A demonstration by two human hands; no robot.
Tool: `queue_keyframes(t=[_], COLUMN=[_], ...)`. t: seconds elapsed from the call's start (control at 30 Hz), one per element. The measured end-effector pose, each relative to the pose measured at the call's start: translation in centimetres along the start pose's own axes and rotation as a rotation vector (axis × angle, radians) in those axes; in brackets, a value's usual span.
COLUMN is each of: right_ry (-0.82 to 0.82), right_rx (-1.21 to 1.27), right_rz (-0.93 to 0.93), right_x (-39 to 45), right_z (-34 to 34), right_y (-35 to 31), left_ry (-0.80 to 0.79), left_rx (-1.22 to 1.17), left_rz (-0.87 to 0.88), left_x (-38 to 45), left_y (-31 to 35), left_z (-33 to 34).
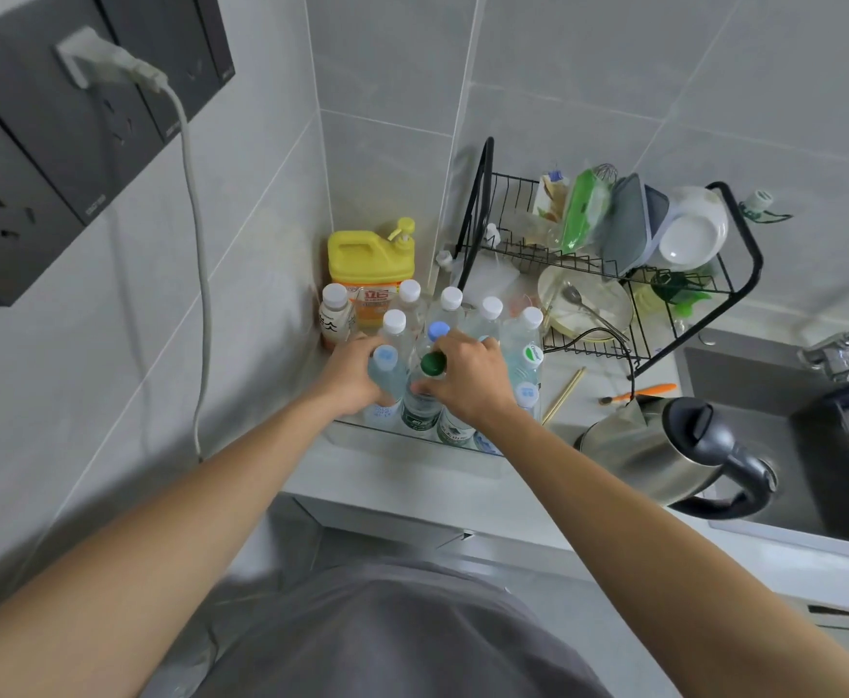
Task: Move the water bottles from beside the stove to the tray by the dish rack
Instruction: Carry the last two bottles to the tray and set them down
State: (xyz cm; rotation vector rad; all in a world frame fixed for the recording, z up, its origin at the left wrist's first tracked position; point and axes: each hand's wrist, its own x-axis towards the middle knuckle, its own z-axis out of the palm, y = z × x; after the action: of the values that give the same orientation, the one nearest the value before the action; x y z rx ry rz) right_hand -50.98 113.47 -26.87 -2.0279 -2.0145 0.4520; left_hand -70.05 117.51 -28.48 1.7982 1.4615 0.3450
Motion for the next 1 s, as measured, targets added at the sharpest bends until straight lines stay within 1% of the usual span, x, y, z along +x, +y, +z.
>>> queue_keyframes(t=[0.07, 0.17, 0.33, 0.4, 0.6, 1.0], right_ry=[-0.010, -0.008, -0.051, -0.066, -0.060, -0.045], right_rx=[-0.067, -0.168, -0.231, -0.237, -0.217, -0.193], right_rz=[-0.033, -0.079, -0.164, -0.169, -0.157, -0.156], right_x=[0.2, 0.1, -0.1, -0.1, 0.1, -0.4], right_z=[0.1, 0.0, -0.1, -0.2, 0.1, 0.0], right_y=[0.0, 0.0, -0.4, -0.4, 0.3, -0.3], left_ry=[-0.016, 0.026, 0.076, 0.067, 0.062, 0.017], left_rx=[0.002, 0.029, 0.160, 0.196, 0.193, 0.242], left_rz=[0.015, 0.030, 0.142, 0.165, 0.215, 0.245], left_x=[-0.2, -0.2, -0.1, -0.1, -0.4, 0.2], left_y=[-0.4, -0.8, 0.0, 0.2, 0.1, -0.1], left_z=[0.3, 0.2, -1.2, -1.3, -0.8, -1.0])
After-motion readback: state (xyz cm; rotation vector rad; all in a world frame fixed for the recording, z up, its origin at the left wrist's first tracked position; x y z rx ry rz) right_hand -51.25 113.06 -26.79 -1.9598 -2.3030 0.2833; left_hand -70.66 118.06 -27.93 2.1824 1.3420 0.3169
